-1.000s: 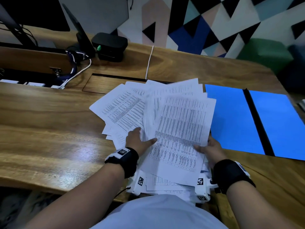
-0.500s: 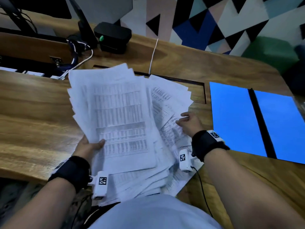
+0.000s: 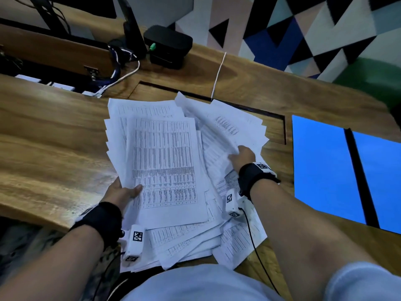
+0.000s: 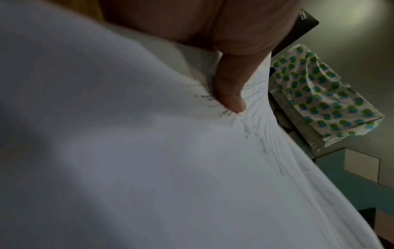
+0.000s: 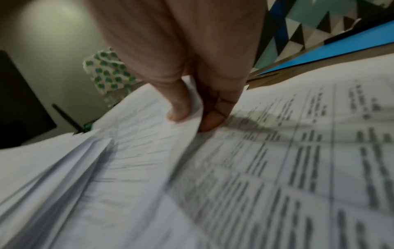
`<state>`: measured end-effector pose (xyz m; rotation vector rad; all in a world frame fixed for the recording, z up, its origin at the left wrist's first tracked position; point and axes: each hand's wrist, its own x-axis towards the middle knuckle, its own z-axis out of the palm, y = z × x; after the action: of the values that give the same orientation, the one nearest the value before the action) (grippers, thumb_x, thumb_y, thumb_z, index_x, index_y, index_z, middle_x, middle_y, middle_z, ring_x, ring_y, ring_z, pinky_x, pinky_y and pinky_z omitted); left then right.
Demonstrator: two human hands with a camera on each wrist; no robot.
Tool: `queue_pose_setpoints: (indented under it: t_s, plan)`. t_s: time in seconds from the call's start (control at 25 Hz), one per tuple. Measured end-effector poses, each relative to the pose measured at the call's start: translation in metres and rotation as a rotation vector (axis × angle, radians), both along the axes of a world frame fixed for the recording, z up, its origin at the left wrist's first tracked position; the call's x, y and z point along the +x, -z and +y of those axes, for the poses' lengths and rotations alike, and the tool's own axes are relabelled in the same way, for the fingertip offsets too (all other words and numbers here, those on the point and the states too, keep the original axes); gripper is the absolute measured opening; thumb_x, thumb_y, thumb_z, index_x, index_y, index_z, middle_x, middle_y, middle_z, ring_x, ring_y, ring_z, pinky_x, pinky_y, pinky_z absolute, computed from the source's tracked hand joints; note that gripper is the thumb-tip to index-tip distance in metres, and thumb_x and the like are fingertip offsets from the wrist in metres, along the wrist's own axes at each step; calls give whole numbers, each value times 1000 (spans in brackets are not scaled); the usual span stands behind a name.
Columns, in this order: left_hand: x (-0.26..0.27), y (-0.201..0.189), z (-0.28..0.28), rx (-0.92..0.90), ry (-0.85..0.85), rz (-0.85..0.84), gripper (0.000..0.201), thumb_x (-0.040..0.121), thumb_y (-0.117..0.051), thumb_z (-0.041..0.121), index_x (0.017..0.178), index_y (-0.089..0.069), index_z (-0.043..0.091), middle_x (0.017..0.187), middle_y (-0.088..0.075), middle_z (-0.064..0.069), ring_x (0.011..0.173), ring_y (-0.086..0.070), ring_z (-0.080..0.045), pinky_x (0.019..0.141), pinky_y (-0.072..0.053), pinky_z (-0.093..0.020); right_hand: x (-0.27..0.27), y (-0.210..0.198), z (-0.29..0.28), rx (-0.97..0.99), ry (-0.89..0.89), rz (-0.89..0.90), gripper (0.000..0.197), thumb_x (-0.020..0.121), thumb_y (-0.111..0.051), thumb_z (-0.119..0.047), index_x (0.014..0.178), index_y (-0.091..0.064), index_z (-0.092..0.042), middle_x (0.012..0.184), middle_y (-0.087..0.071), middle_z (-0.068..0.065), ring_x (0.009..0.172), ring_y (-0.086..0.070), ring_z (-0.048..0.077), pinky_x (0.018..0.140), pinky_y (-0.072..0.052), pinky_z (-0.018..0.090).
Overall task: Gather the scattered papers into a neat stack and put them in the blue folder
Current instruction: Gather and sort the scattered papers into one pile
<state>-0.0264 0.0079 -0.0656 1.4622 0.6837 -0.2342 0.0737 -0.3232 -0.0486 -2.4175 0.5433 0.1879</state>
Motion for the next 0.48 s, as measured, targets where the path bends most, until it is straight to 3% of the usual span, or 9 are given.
queue_pose_setpoints:
  t_s: [0.08, 0.16, 0.24, 0.32, 0.36, 0.48]
  plan:
    - [-1, -3, 0, -35, -10, 0, 47, 83, -60, -12, 125, -50, 6, 120, -62, -20, 110, -59, -35, 107, -38, -52, -8, -22, -17, 98, 219, -196, 35, 91, -50, -10, 124, -54, -2, 119, -61, 20, 111, -57, 32, 89, -44, 32]
    - [0, -4, 0, -52, -4, 22, 45, 83, -61, -11, 123, -52, 6, 119, -63, -22, 112, -59, -39, 105, -40, -56, -15, -66, -42, 132, 400, -512, 27, 88, -44, -6, 109, -59, 1, 96, -60, 17, 91, -56, 21, 77, -41, 27]
    - [-1, -4, -6, -56, 15, 33, 45, 83, -61, -10, 126, -52, 2, 119, -63, -23, 113, -59, -42, 103, -40, -59, -24, -116, -65, 97, 437, -730, 21, 84, -46, -6, 96, -61, 2, 86, -57, 16, 80, -51, 16, 67, -40, 21]
    - [-2, -6, -18, -97, 15, 10, 46, 84, -59, -11, 127, -50, 0, 117, -63, -23, 111, -59, -42, 102, -40, -61, -36, -142, -73, 184, 387, -713, 15, 84, -50, -6, 93, -60, -4, 83, -55, 13, 65, -50, 14, 55, -41, 16]
    - [-4, -7, -25, -108, 13, 4, 46, 84, -58, -11, 128, -50, 0, 118, -63, -22, 112, -60, -41, 103, -40, -61, -44, -138, -71, 226, 354, -650, 13, 83, -51, -8, 93, -60, -7, 82, -56, 11, 63, -51, 15, 54, -43, 19]
    - [-8, -11, -47, -137, -28, -41, 46, 89, -57, -2, 133, -47, 3, 126, -60, -21, 117, -57, -40, 105, -39, -57, -81, -94, -42, 236, 231, -443, 16, 78, -55, -21, 90, -60, -11, 80, -63, 13, 72, -59, 27, 65, -48, 35]
